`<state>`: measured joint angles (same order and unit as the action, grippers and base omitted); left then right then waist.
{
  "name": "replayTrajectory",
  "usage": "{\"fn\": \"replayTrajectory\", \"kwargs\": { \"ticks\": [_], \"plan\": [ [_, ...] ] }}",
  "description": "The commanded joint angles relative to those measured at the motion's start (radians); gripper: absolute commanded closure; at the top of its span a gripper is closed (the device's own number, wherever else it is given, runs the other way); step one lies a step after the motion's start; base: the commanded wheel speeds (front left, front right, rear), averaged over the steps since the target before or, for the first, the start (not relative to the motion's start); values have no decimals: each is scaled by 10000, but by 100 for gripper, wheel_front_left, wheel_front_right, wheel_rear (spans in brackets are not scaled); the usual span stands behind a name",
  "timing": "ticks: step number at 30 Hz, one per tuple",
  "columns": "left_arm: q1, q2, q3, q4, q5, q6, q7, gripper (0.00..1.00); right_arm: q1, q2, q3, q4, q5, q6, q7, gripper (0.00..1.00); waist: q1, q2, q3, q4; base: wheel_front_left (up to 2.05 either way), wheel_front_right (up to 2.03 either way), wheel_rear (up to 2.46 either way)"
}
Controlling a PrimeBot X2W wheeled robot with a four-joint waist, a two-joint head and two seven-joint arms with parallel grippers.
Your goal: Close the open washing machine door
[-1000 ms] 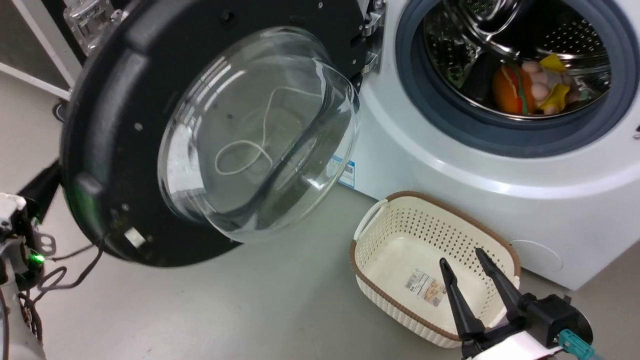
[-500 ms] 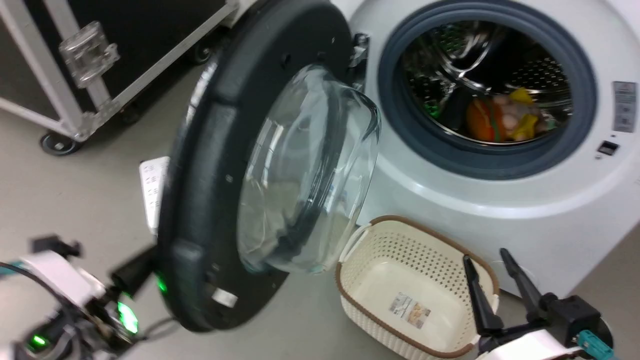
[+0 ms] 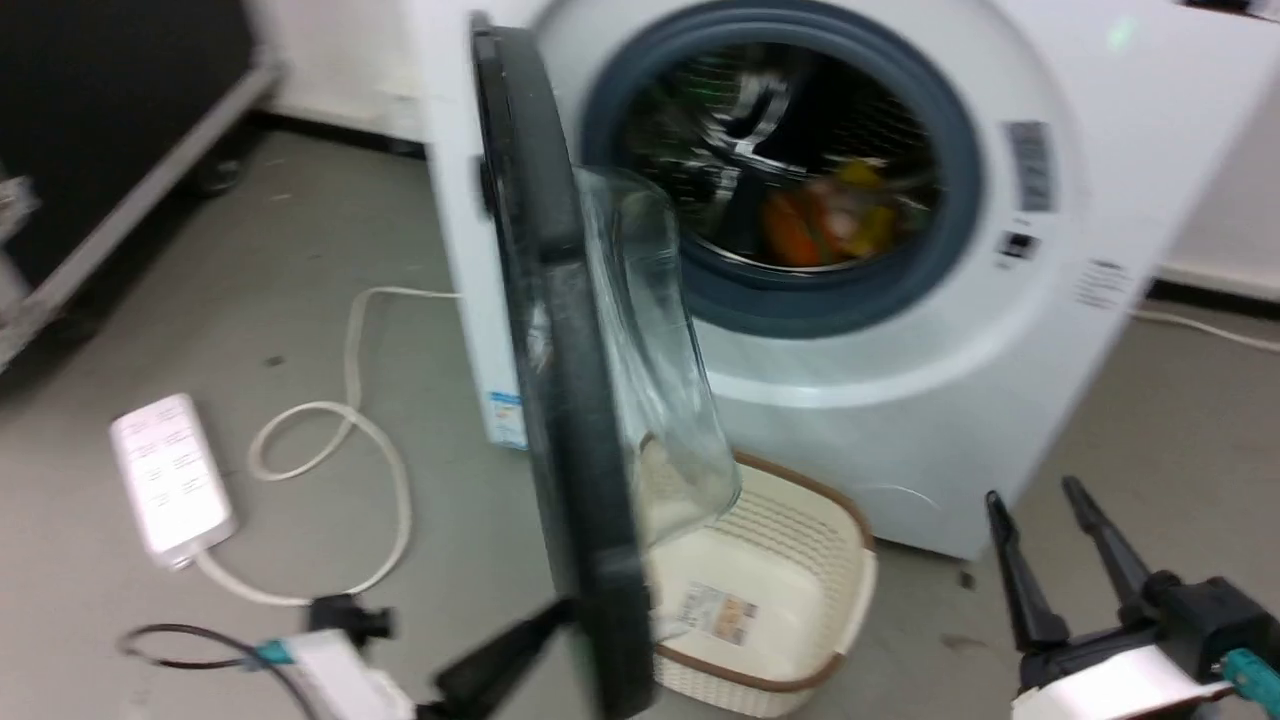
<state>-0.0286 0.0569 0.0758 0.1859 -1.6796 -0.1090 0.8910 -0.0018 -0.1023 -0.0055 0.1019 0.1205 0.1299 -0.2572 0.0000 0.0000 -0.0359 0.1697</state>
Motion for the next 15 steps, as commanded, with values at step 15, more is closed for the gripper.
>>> {"fn": "replayTrajectory", "kwargs": {
  "ticks": [15],
  "plan": [
    [-1755,-65,-3178,-452,-1330,-214,-3917,100,-787,-241,-337,-349,98,8,-45,0,0,0,1724,-3788,0,0,0]
  ]
}}
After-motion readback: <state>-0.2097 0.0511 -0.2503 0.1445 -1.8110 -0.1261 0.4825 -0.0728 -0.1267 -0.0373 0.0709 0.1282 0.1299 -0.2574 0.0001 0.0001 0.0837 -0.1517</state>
